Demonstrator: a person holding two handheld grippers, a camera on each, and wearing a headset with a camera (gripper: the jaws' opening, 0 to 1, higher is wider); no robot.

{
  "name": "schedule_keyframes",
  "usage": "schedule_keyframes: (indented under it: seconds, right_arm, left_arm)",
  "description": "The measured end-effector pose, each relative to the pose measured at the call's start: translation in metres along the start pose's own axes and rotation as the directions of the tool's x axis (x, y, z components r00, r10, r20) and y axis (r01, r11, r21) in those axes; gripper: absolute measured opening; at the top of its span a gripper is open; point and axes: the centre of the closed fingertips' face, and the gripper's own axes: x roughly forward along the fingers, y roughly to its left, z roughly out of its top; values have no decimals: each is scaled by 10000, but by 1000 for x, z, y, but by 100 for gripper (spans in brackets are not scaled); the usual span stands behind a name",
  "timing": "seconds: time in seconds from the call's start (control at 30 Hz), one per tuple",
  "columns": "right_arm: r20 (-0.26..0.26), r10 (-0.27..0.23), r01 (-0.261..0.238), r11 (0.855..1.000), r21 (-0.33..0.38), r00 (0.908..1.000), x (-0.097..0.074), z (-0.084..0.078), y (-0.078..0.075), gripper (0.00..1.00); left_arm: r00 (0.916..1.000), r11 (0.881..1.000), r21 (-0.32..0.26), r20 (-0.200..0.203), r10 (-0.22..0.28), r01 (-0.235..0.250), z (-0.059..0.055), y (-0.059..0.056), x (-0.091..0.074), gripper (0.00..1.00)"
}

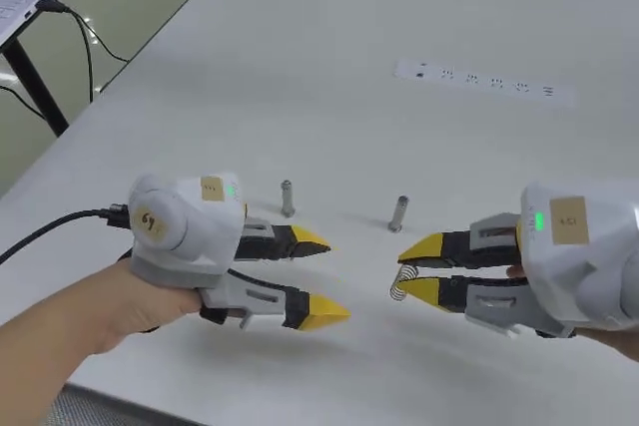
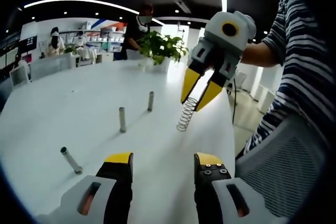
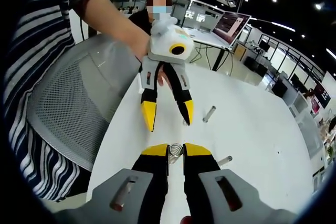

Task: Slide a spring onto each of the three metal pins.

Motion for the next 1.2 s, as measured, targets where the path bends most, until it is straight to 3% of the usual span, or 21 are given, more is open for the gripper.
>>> schedule_keyframes:
  seconds: [0.13,0.3,0.53,0.7,0.93,1.2]
  right_arm:
    - [-33,-154,154,9999,5,9999,0,-1,-4,7]
    - [-73,-390,391,9991,173,9992,-1,-6,-11,7]
    - [-206,-446,449,9989,120,9988,-2,-9,-13,7]
    - [-166,-570,573,9982,158,9982,-2,-9,-17,7]
    - [-146,-697,703,9966,435,9975,-3,-11,-24,7]
    - [-476,-597,621,9967,514,9971,1,-14,-37,7]
  left_arm:
    - [9995,9993,-194,65,314,-313,-2,7,-7,47]
    - [9919,9917,-325,210,1249,-1242,0,23,-23,66]
    - [9834,9818,-606,127,1809,-1798,-7,38,-43,70]
    - [9781,9731,-1001,-20,2082,-2073,-16,45,-53,79]
    - [9703,9615,-1372,90,2416,-2382,-16,50,-62,97]
    - [9634,9524,-1535,101,2680,-2633,-18,56,-69,98]
